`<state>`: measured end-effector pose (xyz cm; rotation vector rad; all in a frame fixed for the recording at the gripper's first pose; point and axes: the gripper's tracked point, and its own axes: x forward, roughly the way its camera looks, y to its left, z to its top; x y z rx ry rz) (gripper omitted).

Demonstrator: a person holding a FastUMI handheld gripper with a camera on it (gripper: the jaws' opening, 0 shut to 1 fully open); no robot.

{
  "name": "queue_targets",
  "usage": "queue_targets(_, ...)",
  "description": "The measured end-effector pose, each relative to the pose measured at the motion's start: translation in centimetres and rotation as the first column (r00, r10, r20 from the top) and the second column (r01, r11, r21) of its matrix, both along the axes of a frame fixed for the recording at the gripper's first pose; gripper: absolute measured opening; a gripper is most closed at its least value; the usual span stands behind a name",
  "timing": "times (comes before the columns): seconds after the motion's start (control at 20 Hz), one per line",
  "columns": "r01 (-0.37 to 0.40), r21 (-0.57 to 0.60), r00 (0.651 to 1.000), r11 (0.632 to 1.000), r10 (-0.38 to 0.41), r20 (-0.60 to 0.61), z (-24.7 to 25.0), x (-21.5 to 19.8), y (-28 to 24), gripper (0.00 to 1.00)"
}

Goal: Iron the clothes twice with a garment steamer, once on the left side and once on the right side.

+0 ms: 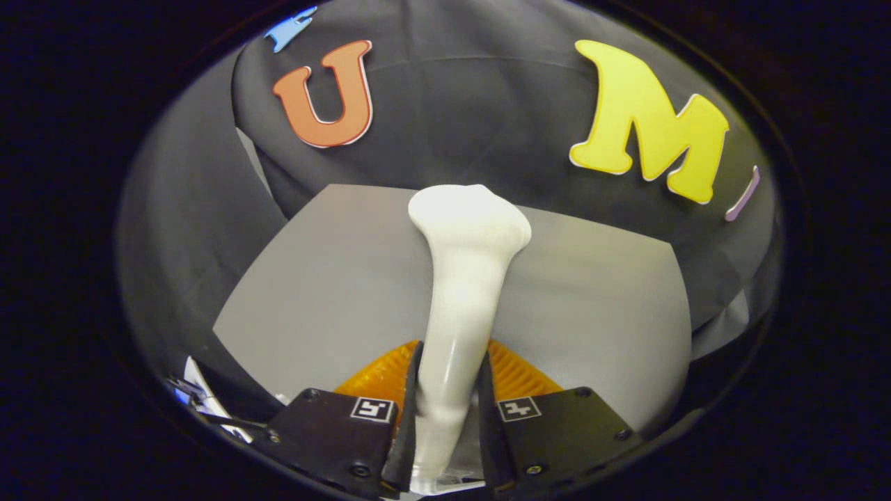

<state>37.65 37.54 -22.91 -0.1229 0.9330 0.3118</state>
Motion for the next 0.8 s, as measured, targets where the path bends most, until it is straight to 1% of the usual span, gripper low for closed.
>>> queue_targets(0.1, -0.003, 0.063, 1.000, 0.998, 0.002, 0.018, 0.7, -0.2, 0.5, 0.36)
queue_targets(0.2, 0.004, 0.101, 0.997, 0.995, -0.012, 0.077, 1.8, -0.4, 0.3, 0.34)
queue_targets(0.4, -0.051, 0.142, 0.979, 0.989, 0.021, 0.201, 5.0, -2.3, 0.0, 0.31)
queue_targets(0.65, -0.107, 0.231, 0.944, 0.967, 0.026, 0.329, 10.9, -7.0, -1.6, 0.30)
queue_targets(0.8, -0.149, 0.275, 0.916, 0.950, 0.028, 0.400, 15.1, -10.9, -3.4, 0.30)
